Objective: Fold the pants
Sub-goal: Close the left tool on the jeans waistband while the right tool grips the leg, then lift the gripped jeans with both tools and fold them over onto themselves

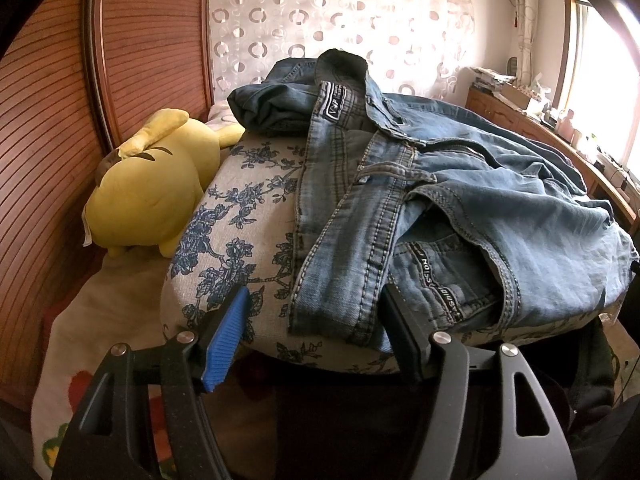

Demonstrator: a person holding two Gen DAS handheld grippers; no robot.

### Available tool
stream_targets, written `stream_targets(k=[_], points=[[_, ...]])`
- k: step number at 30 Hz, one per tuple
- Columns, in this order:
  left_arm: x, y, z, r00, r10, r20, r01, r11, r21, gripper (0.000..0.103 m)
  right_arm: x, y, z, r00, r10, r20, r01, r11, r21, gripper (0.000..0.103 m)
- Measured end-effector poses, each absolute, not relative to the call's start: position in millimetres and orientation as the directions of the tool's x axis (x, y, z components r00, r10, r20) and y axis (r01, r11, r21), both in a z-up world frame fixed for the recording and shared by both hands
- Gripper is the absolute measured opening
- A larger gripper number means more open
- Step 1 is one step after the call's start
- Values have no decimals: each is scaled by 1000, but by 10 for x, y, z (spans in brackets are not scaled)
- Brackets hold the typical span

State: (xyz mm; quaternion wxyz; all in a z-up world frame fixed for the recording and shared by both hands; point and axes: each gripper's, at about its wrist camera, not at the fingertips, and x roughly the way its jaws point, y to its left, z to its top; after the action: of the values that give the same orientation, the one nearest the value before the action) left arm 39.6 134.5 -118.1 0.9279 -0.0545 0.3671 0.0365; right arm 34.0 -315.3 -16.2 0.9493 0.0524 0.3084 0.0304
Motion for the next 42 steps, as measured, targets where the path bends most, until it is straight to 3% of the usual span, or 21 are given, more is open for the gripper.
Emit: stream_targets(k=[6, 16, 23, 25, 27, 29, 32, 42], points=[[397, 1344, -1185, 729, 28, -683, -108, 991, -74, 68, 349, -3157, -130, 820, 89, -566, -37, 994, 102, 57], [400, 1344, -1185, 729, 31, -684, -109, 991, -72, 70, 407, -3125, -157, 809, 64, -584, -31, 997, 65, 26], [404, 1378, -1175, 727, 21, -686, -108, 991, -84, 69, 444, -3104, -129, 808, 64, -585, -33, 997, 64, 21], [389, 1379, -1172, 734, 9, -679, -100, 990, -95, 59, 447, -3104, -125, 808, 64, -586, -34, 998, 61, 20], [377, 1368, -1170, 741, -28, -671, -77, 989, -126, 43, 447, -3098, -121, 808, 69, -585, -39, 997, 64, 19], [381, 1332, -1163, 741, -17, -672, -78, 991, -110, 38, 452, -3090, -114, 808, 70, -586, -41, 997, 62, 17], [364, 1303, -1129, 749, -38, -662, -62, 990, -127, 21, 441, -3086, -90, 813, 78, -578, -49, 997, 67, 14], [243, 1217, -727, 811, -53, -583, -25, 992, -125, 17, 332, -3088, 122, 868, 91, -489, -66, 996, 67, 7]])
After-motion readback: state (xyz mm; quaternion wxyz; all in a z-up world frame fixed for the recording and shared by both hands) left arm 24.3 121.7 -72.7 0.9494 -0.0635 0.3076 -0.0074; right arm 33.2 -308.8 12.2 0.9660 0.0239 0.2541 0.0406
